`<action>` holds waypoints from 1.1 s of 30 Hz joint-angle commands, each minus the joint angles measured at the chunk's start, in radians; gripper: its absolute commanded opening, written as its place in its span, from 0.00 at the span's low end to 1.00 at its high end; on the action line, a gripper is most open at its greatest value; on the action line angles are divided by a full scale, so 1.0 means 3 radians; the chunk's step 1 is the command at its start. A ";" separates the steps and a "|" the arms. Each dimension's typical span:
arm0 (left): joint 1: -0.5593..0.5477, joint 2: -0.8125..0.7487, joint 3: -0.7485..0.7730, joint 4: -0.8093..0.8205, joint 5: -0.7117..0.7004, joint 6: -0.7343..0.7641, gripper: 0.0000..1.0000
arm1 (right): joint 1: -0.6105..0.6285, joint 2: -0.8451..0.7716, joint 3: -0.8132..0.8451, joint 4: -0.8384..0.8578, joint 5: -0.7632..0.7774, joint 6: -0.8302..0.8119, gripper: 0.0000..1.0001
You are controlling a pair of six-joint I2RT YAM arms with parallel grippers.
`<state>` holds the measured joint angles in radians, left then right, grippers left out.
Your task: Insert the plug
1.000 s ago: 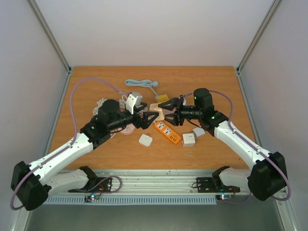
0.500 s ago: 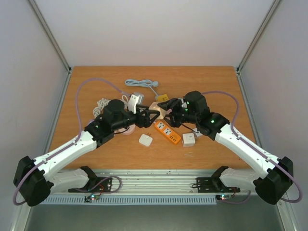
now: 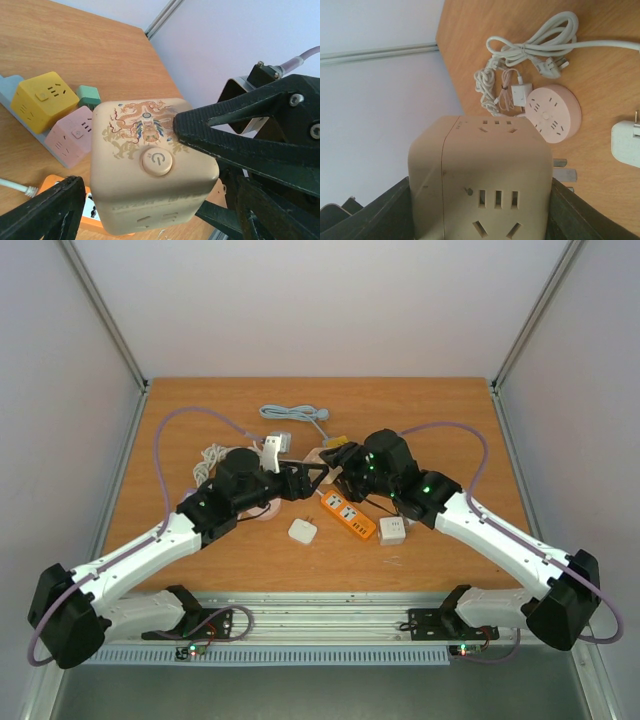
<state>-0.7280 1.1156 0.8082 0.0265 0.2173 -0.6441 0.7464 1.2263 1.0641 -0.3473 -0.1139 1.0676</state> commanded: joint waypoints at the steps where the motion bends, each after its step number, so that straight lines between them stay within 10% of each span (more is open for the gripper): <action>1: -0.0014 0.0086 -0.0015 0.0128 -0.0034 -0.0184 0.82 | 0.0078 0.0035 0.0168 0.0138 0.0272 -0.0043 0.48; 15: -0.0012 0.0281 -0.0145 0.0712 -0.0051 -0.0133 0.76 | 0.0158 0.0115 0.0176 0.0232 0.0197 0.0133 0.50; 22: -0.0013 0.0363 -0.0194 0.0891 0.0092 0.0056 0.51 | 0.0159 0.0101 0.0204 0.0118 0.0224 0.0095 0.55; 33: -0.0014 0.0121 -0.0342 0.0943 0.0400 0.1790 0.37 | 0.0088 -0.0093 0.0678 -0.1011 0.0235 -0.2003 0.96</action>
<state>-0.7288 1.1889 0.7361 0.2462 0.3073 -0.3687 0.7845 1.2640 1.2404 -0.5579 -0.0410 0.8051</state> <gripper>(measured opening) 0.619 0.950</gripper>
